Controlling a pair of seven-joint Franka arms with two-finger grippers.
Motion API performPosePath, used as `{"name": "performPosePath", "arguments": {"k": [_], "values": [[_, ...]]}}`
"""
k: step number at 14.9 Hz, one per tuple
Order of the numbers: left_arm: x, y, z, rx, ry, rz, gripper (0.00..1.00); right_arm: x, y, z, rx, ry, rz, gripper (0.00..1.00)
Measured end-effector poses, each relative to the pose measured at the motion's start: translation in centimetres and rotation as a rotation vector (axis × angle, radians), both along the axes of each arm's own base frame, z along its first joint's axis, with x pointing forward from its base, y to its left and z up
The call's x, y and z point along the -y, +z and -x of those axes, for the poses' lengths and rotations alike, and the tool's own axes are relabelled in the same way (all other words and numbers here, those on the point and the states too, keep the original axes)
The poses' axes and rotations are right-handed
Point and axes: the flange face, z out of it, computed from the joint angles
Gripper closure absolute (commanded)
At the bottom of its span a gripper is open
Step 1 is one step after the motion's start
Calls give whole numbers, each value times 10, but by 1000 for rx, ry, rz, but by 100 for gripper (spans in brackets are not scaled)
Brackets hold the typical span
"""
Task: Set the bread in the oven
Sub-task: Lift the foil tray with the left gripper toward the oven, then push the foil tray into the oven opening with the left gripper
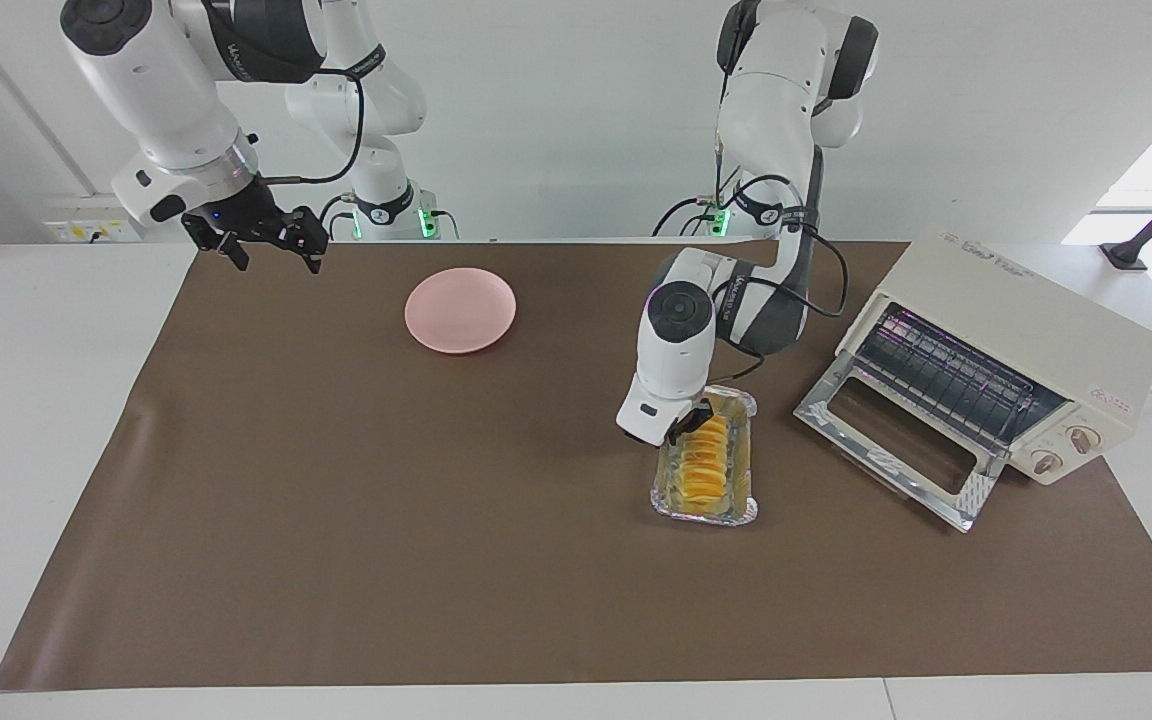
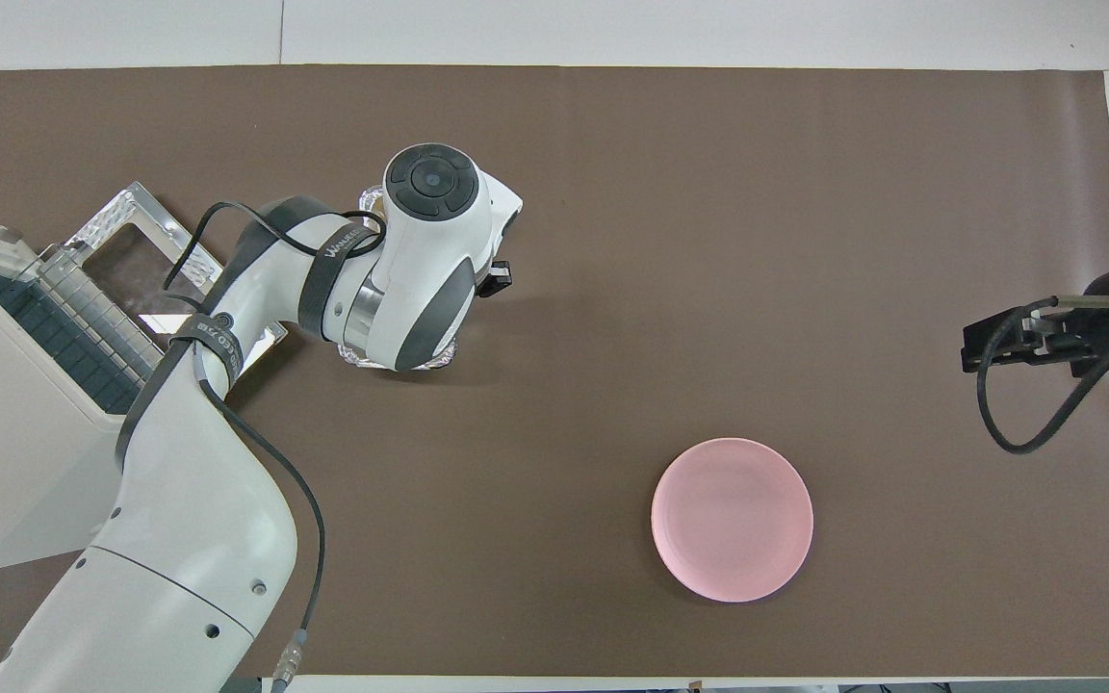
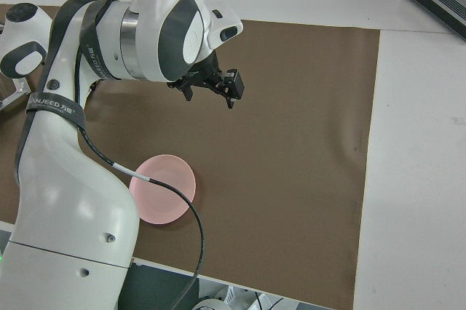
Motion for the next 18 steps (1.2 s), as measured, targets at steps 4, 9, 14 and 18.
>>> {"name": "performPosePath", "arguments": {"k": [4,9,14,18], "values": [[-5,23,-4,-46,31,-30,100,-1,0,0,0,1,0,0],[-75,90,-53,5,174,-41,100,-1,0,0,0,1,0,0],[-169,130,-88,66,330,-62,100,-1,0,0,0,1,0,0],[-224,126,-95,25,417,-106,100,-1,0,0,0,1,0,0]]}}
